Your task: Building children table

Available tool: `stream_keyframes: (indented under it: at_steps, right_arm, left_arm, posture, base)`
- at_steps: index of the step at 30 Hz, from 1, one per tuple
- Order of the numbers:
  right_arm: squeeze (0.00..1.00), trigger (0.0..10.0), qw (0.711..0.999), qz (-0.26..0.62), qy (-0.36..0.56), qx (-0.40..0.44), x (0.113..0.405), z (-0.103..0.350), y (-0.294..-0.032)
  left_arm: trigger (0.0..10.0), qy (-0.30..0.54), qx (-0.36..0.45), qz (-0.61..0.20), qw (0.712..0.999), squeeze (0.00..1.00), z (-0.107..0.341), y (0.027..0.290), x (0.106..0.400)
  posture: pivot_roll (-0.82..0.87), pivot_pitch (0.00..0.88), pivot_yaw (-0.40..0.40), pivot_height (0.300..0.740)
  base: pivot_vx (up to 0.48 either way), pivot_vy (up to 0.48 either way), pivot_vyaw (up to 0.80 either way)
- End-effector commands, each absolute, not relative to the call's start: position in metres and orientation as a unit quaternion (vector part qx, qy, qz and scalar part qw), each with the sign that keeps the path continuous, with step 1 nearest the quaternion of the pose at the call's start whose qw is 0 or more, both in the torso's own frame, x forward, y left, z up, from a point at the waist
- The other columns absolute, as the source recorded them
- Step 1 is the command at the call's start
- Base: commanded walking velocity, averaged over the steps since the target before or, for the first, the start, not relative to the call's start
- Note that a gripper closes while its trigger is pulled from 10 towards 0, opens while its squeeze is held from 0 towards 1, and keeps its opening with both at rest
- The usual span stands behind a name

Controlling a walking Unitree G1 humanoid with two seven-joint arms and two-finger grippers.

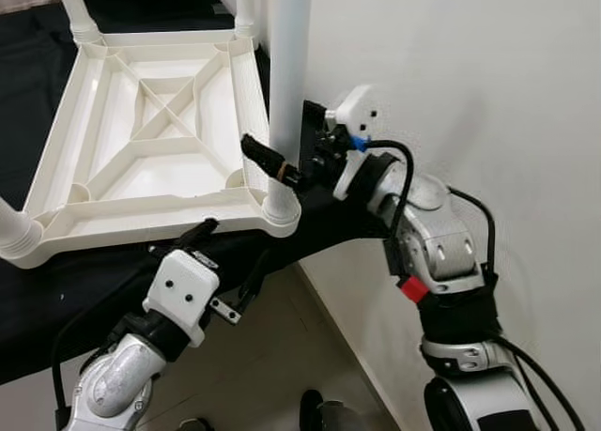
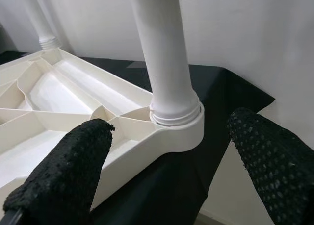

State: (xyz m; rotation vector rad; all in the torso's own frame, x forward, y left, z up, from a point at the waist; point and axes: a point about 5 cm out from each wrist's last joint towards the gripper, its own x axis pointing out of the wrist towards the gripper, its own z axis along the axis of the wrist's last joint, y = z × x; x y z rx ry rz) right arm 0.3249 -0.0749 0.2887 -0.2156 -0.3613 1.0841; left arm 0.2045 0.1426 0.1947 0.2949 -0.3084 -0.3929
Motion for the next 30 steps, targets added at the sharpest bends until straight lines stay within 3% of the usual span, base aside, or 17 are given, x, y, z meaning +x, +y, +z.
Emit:
stream_keyframes:
  at_steps: [1, 2, 3, 4, 8, 19, 20, 21, 30]
  right_arm:
    - [1.0, 10.0, 0.81, 0.551, -0.171, -0.102, 0.322, 0.292, -0.077]
    - [0.96, 10.0, 0.785, 0.587, -0.164, -0.111, 0.323, 0.297, -0.083]
    - [0.74, 10.0, 0.77, 0.604, -0.163, -0.121, 0.328, 0.302, -0.087]
    - [0.0, 10.0, 0.762, 0.614, -0.163, -0.126, 0.333, 0.308, -0.089]
    - [0.0, 10.0, 0.761, 0.614, -0.169, -0.124, 0.339, 0.315, -0.09]
    - [0.0, 9.8, 0.712, 0.673, -0.159, -0.123, 0.346, 0.333, -0.098]
    - [0.0, 0.7, 0.702, 0.685, -0.157, -0.117, 0.344, 0.334, -0.098]
    - [0.0, 0.0, 0.693, 0.694, -0.153, -0.122, 0.343, 0.335, -0.099]
    - [0.0, 0.0, 0.689, 0.699, -0.151, -0.115, 0.352, 0.331, -0.098]
  left_arm:
    - [10.0, -0.144, 0.146, -0.194, 0.959, 0.0, 0.192, 0.143, 0.2]
    - [10.0, -0.142, 0.146, -0.194, 0.96, 0.0, 0.191, 0.143, 0.198]
    - [10.0, -0.141, 0.145, -0.193, 0.96, 0.0, 0.19, 0.143, 0.197]
    - [10.0, -0.141, 0.145, -0.194, 0.96, 0.0, 0.19, 0.142, 0.197]
    - [10.0, -0.142, 0.144, -0.194, 0.96, 0.0, 0.191, 0.142, 0.198]
    - [10.0, -0.138, 0.147, -0.191, 0.961, 0.0, 0.192, 0.145, 0.196]
    - [10.0, -0.137, 0.148, -0.192, 0.961, 0.0, 0.192, 0.145, 0.196]
    - [10.0, -0.139, 0.149, -0.191, 0.96, 0.0, 0.194, 0.145, 0.197]
    - [10.0, -0.137, 0.152, -0.18, 0.962, 0.0, 0.195, 0.151, 0.196]
  posture:
    - [0.06, 0.308, -0.09, 0.74]
    - [0.07, 0.309, -0.087, 0.74]
    - [0.07, 0.309, -0.087, 0.74]
    - [0.07, 0.312, -0.086, 0.74]
    - [0.07, 0.319, -0.084, 0.74]
    - [0.08, 0.335, -0.085, 0.74]
    - [0.07, 0.344, -0.083, 0.74]
    - [0.07, 0.34, -0.087, 0.74]
    - [0.07, 0.343, -0.086, 0.74]
  base:
    - [0.0, 0.0, 0.0]
    - [0.0, 0.0, 0.0]
    - [0.0, 0.0, 0.0]
    - [0.0, 0.0, 0.0]
    - [0.0, 0.0, 0.0]
    - [0.0, 0.0, 0.0]
    - [0.0, 0.0, 0.0]
    - [0.0, 0.0, 0.0]
    - [0.0, 0.0, 0.0]
